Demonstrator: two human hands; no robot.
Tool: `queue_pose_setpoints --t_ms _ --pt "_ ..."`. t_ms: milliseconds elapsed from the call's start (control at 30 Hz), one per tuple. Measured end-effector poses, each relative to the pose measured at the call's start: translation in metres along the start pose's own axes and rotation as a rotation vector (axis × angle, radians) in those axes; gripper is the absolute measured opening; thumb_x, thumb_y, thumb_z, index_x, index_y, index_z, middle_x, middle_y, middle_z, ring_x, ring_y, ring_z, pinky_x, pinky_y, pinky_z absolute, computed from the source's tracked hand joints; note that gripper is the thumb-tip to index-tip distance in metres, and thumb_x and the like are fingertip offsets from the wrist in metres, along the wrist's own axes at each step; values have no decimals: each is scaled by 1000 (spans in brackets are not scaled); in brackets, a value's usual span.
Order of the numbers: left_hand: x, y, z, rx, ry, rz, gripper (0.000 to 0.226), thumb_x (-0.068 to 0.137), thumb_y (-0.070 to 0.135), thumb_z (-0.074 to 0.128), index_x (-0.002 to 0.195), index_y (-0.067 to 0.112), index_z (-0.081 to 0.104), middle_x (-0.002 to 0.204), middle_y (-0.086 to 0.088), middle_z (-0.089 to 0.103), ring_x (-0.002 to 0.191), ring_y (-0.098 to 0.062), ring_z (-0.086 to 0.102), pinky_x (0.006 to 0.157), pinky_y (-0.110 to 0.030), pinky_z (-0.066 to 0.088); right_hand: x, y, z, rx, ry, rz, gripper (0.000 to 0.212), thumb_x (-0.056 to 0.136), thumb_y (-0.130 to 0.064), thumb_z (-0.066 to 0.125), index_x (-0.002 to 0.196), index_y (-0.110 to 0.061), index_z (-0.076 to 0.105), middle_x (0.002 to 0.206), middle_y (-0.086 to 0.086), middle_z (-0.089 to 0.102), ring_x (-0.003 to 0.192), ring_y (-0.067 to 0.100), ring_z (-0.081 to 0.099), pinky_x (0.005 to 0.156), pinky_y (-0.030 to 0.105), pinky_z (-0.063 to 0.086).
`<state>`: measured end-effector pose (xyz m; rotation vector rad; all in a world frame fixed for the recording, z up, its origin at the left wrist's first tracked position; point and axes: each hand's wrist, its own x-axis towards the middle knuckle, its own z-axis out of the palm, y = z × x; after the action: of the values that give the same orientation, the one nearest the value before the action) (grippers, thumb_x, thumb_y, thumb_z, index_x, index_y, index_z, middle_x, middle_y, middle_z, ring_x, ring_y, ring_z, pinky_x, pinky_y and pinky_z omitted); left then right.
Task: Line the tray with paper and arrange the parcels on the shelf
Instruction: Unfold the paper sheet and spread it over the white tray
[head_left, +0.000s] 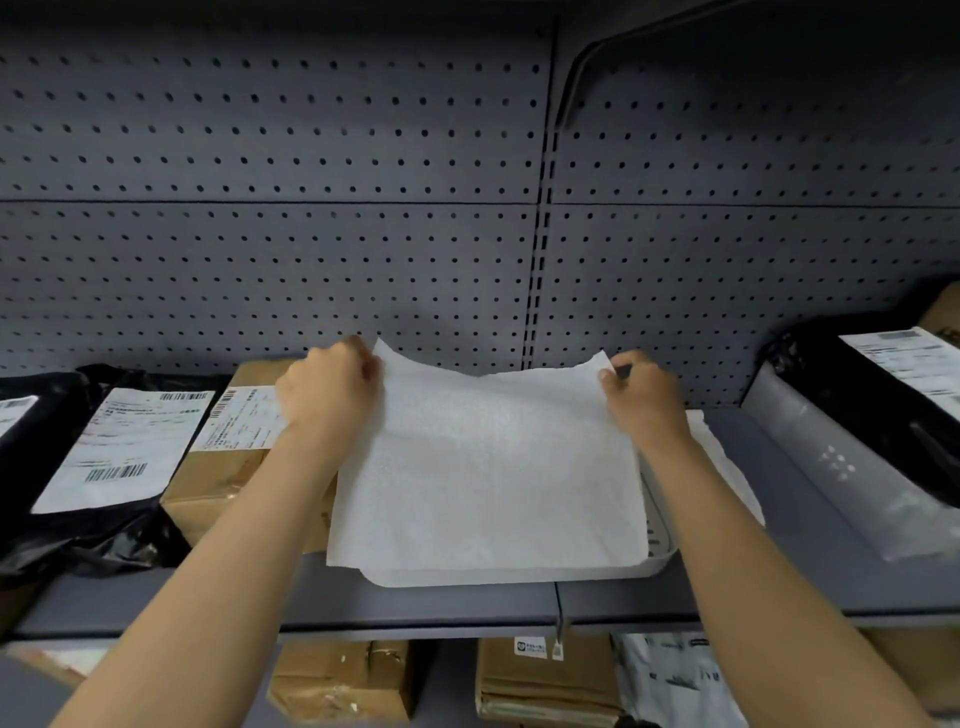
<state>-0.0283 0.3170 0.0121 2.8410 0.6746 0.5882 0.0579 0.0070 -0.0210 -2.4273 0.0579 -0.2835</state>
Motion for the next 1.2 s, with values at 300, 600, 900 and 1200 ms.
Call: queue_pose_setpoints --t_ms 300,600,900,1200 --pt "-14 19 5 68 105 134 32 100 27 51 120 3 59 112 -23 62 92 -44 64 59 -38 37 -20 -11 -6 -248 33 -4 61 96 -34 59 151 -22 37 139 11 56 125 38 53 91 49 49" --pt "-57 67 45 -109 -222 361 52 103 42 34 148 20 50 150 -11 52 142 -35 39 112 -45 38 -78 -53 28 -201 -122 -563 31 99 -23 52 126 -21 66 125 0 63 118 24 55 86 36 50" --pt "-79 55 69 28 -683 289 68 101 63 5 162 36 -8 172 -3 -15 155 -32 -21 123 -54 -11 -78 -8 60 -510 -560 -312 63 104 -56 11 161 -33 2 171 3 -7 156 33 -10 125 47 -4" --pt "-73 55 75 104 -624 333 65 102 60 4 161 36 -10 170 -2 -20 154 -31 -25 122 -52 -16 -78 -20 61 -528 -578 -196 66 101 -63 8 160 -37 -5 169 -1 -18 154 32 -20 123 50 -11"
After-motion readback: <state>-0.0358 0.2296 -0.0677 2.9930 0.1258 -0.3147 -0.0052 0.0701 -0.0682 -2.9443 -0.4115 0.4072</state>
